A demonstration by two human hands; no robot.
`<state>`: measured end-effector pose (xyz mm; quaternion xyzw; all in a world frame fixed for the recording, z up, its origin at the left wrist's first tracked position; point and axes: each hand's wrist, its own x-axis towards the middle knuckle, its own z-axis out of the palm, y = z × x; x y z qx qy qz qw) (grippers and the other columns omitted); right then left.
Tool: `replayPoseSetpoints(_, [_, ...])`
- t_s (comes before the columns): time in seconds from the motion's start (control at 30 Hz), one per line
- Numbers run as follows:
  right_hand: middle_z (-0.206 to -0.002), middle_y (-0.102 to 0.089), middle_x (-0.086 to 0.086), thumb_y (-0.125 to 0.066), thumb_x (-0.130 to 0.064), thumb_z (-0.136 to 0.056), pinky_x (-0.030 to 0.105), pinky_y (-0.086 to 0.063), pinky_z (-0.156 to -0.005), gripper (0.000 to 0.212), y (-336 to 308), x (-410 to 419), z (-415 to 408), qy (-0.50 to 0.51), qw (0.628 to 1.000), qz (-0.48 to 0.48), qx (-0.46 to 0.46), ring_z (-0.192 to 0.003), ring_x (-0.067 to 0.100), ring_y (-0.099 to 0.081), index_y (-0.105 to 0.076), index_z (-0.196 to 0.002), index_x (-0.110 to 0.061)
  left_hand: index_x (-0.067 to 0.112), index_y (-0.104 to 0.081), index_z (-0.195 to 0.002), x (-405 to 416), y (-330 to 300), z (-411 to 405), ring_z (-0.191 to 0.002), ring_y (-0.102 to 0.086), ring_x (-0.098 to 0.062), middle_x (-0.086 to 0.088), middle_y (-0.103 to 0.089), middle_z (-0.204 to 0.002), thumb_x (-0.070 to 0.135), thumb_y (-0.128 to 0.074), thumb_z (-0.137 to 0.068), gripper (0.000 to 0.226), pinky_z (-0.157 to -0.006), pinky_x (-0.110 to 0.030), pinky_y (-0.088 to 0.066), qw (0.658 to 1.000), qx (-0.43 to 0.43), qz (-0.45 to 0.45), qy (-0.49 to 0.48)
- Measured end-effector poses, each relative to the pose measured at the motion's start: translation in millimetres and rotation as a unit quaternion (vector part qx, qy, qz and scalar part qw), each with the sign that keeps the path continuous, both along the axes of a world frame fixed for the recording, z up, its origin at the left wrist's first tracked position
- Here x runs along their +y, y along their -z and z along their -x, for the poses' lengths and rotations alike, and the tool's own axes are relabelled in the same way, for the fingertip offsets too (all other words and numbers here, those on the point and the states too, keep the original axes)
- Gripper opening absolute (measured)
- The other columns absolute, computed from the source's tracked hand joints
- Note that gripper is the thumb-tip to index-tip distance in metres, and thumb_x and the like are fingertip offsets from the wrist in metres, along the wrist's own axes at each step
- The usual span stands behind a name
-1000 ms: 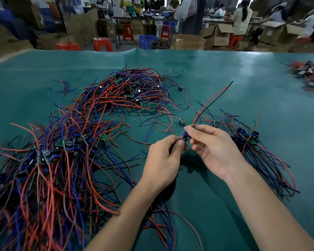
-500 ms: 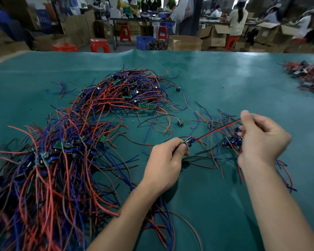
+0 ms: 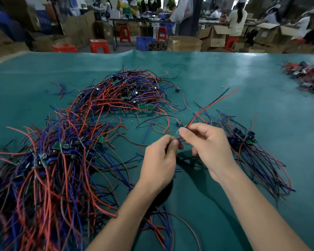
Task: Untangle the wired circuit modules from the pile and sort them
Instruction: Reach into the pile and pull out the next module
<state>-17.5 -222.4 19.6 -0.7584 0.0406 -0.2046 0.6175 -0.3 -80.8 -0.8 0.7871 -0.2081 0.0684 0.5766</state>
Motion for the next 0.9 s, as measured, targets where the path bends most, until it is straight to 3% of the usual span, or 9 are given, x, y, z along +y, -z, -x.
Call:
replayPoseSetpoints(0.13, [-0.060,-0.058,-0.002,-0.075,-0.039,-0.083,0.033,-0.038,-0.054,0.023,-6,-10,0,0.105,0.993,-0.001,-0.052,-0.057,0.012,-0.045,-0.073,-0.077,-0.017,0.018,-0.065,-0.077,-1,-3,2,-0.048,-0.039,-0.007,0.008,-0.045,-0.049,0.018,-0.056,-0.099,0.023,-0.053,-0.027,-0.035,1.000,-0.007,-0.018,0.009])
replayPoseSetpoints(0.27, [-0.053,-0.057,-0.010,-0.072,-0.020,-0.095,0.025,-0.036,-0.046,0.027,-42,-25,9,0.217,0.959,-0.141,-0.111,-0.048,0.007,-0.046,-0.066,-0.068,-0.019,0.017,-0.065,-0.077,0,-5,5,-0.049,-0.043,-0.009,0.008,-0.047,-0.049,0.018,-0.056,-0.098,0.022,-0.055,-0.028,-0.039,1.000,-0.005,-0.023,0.017])
replayPoseSetpoints(0.37, [-0.055,-0.061,-0.009,-0.069,-0.022,-0.096,0.023,-0.034,-0.042,0.027,-89,-21,19,0.229,0.934,-0.196,-0.192,-0.046,0.008,-0.046,-0.063,-0.069,-0.020,0.015,-0.063,-0.077,1,-7,5,-0.055,-0.052,-0.019,0.004,-0.053,-0.055,0.017,-0.053,-0.097,0.022,-0.061,-0.036,-0.048,1.000,0.015,-0.008,0.011])
replayPoseSetpoints(0.43, [-0.059,-0.063,-0.005,-0.070,-0.024,-0.092,0.023,-0.033,-0.042,0.024,-119,0,21,0.181,0.937,-0.195,-0.225,-0.049,0.011,-0.048,-0.066,-0.069,-0.019,0.015,-0.063,-0.078,1,-6,4,-0.057,-0.053,-0.023,0.002,-0.054,-0.056,0.018,-0.053,-0.097,0.021,-0.064,-0.041,-0.051,1.000,0.023,-0.001,0.008])
replayPoseSetpoints(0.53, [-0.057,-0.063,-0.002,-0.072,-0.027,-0.088,0.020,-0.030,-0.041,0.027,-149,56,8,-0.003,0.975,-0.121,-0.189,-0.047,0.012,-0.049,-0.070,-0.063,-0.016,0.015,-0.062,-0.077,1,-8,7,-0.059,-0.053,-0.023,0.003,-0.055,-0.058,0.016,-0.058,-0.095,0.018,-0.065,-0.040,-0.050,0.999,0.032,0.004,0.013])
replayPoseSetpoints(0.6, [-0.057,-0.066,0.004,-0.070,-0.030,-0.095,0.013,-0.032,-0.039,0.037,-155,99,-10,-0.114,0.984,-0.003,-0.134,-0.046,0.010,-0.054,-0.073,-0.066,-0.008,0.019,-0.058,-0.068,2,-10,8,-0.058,-0.046,-0.016,0.004,-0.055,-0.060,0.005,-0.059,-0.090,0.026,-0.063,-0.032,-0.044,0.999,0.042,0.024,0.013])
replayPoseSetpoints(0.7, [-0.067,-0.072,0.017,-0.063,-0.047,-0.098,0.011,-0.033,-0.036,0.061,-148,142,-43,-0.216,0.956,0.196,-0.023,-0.047,0.011,-0.063,-0.071,-0.091,0.013,0.030,-0.047,-0.062,4,-12,9,-0.063,-0.038,-0.008,0.002,-0.054,-0.068,-0.002,-0.058,-0.087,0.042,-0.058,-0.021,-0.038,0.999,0.048,0.019,0.001])
replayPoseSetpoints(0.8, [-0.074,-0.075,0.013,-0.060,-0.045,-0.099,0.024,-0.049,-0.045,0.052,-125,133,-78,-0.195,0.920,0.333,0.066,-0.068,0.026,-0.073,-0.072,-0.093,0.005,0.024,-0.041,-0.058,3,-11,7,-0.054,-0.033,-0.006,0.011,-0.048,-0.056,0.001,-0.059,-0.084,0.039,-0.050,-0.015,-0.030,1.000,0.024,-0.002,0.013])
replayPoseSetpoints(0.9, [-0.107,-0.073,0.018,-0.060,-0.021,-0.088,0.039,-0.057,-0.088,0.021,-94,87,-105,-0.068,0.880,0.450,0.138,-0.102,0.035,-0.068,-0.075,-0.099,-0.011,0.020,-0.058,-0.076,1,-9,5,-0.053,-0.049,-0.010,0.010,-0.053,-0.056,0.012,-0.061,-0.089,0.016,-0.057,-0.024,-0.042,1.000,0.027,0.005,0.013])
